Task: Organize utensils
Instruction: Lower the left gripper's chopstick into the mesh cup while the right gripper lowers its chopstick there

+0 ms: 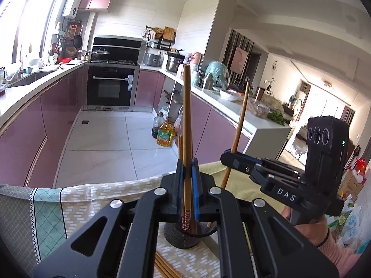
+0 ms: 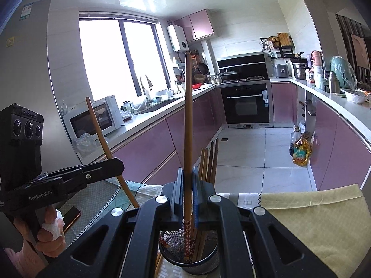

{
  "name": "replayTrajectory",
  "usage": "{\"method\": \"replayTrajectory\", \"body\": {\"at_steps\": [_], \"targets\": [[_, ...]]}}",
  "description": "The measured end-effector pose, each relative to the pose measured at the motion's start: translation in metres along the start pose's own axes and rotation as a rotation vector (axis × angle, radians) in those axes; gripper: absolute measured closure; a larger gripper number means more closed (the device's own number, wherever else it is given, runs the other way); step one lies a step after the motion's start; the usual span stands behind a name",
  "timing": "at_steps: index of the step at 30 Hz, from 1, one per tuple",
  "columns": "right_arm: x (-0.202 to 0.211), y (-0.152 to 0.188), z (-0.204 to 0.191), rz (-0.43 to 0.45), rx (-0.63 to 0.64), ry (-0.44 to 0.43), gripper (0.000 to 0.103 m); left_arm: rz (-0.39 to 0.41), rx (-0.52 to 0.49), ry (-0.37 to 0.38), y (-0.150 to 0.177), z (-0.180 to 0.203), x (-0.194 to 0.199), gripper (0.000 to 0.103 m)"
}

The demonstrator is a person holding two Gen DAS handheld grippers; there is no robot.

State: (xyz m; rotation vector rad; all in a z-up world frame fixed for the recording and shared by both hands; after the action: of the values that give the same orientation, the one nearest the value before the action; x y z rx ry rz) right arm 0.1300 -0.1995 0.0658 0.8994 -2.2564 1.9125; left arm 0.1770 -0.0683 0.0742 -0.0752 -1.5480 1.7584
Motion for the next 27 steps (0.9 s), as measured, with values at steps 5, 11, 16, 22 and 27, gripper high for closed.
{"method": "replayTrajectory", "body": {"at_steps": [5, 11, 16, 22, 27], "targets": [[-0.015, 0.009, 0.004, -0.040, -0.006, 0.017, 0.097, -0.069, -0.024, -0.016, 0.010, -0.004, -0.017, 0.096], [-0.026, 0.020, 0.006, -0.114, -0.004, 0.023, 0.097, -0.143, -0.041, -0.018, 0.018, -0.009, -0.030, 0.096], [-0.035, 0.031, 0.004, -0.188, 0.001, 0.035, 0.097, -0.208, -0.063, -0.028, 0.020, -0.011, -0.040, 0.096], [-0.047, 0.039, 0.007, -0.247, -0.021, 0.036, 0.097, -0.286, -0.080, -0.027, 0.022, -0.011, -0.056, 0.095], [-0.054, 0.043, 0.012, -0.260, -0.040, 0.043, 0.095, -0.303, -0.052, -0.023, 0.017, -0.012, -0.069, 0.096]]}}
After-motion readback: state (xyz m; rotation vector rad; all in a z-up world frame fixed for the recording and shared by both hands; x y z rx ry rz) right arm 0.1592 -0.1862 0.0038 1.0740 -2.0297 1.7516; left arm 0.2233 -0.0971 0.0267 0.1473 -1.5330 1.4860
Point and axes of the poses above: each gripper's, at about its wrist camera, not at the fingertips, and x roughly against the way its jaws point, z to its right, y to its underside, the point moved 2 cm from there along -x, roughly the way its jaws point, and after that the axes turned 3 degrees about y, right-handed, at the moved point
